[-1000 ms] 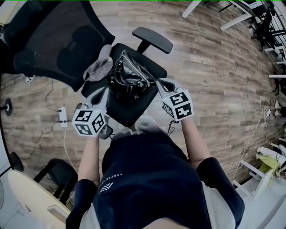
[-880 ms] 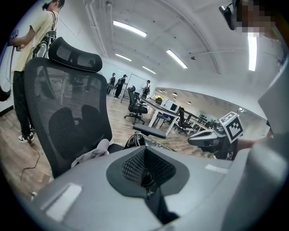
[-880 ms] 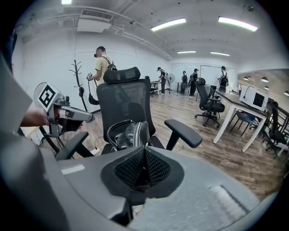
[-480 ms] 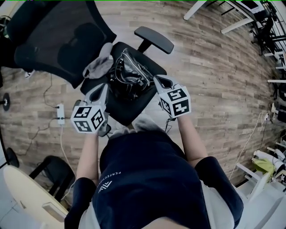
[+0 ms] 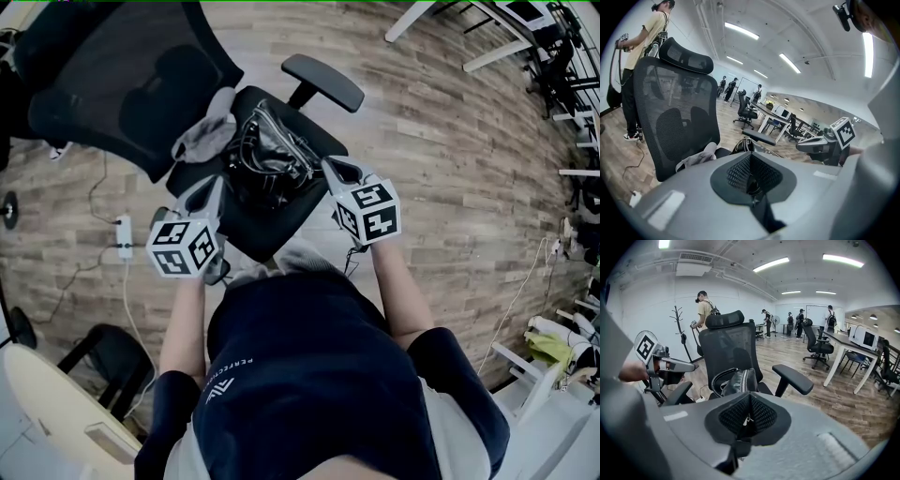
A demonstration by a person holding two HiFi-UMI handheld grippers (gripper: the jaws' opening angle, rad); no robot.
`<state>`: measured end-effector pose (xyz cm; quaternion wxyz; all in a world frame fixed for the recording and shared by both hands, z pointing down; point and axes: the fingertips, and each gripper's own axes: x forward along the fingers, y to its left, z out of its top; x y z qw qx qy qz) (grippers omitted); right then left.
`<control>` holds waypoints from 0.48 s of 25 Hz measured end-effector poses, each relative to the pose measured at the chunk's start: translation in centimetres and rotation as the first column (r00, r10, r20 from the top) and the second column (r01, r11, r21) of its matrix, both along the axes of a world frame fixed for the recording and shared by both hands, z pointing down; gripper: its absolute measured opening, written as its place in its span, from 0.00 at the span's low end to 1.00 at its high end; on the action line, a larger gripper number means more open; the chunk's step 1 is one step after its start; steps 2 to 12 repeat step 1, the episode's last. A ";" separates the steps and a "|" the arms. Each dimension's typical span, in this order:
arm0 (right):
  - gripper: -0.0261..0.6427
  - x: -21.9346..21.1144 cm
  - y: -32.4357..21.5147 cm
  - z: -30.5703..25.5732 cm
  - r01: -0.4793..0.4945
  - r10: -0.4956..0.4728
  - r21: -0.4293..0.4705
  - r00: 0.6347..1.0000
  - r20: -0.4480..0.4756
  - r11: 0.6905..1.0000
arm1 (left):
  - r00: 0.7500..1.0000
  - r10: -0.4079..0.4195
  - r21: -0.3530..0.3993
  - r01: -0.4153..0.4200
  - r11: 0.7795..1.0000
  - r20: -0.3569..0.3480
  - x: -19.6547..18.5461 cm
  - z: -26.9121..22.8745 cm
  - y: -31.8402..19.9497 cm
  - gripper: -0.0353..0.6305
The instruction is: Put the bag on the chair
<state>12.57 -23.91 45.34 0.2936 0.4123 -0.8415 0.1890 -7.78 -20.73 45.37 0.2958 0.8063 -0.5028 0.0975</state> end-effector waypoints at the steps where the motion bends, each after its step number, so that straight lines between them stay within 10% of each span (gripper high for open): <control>1: 0.04 0.0 0.0 0.0 -0.001 0.001 -0.001 1.000 0.001 1.000 | 1.000 -0.002 -0.002 0.002 1.000 0.000 0.0 0.1 0.0 0.06; 12: 0.04 0.0 0.0 0.0 -0.001 0.001 -0.001 1.000 0.001 1.000 | 1.000 -0.002 -0.002 0.002 1.000 0.000 0.0 0.1 0.0 0.06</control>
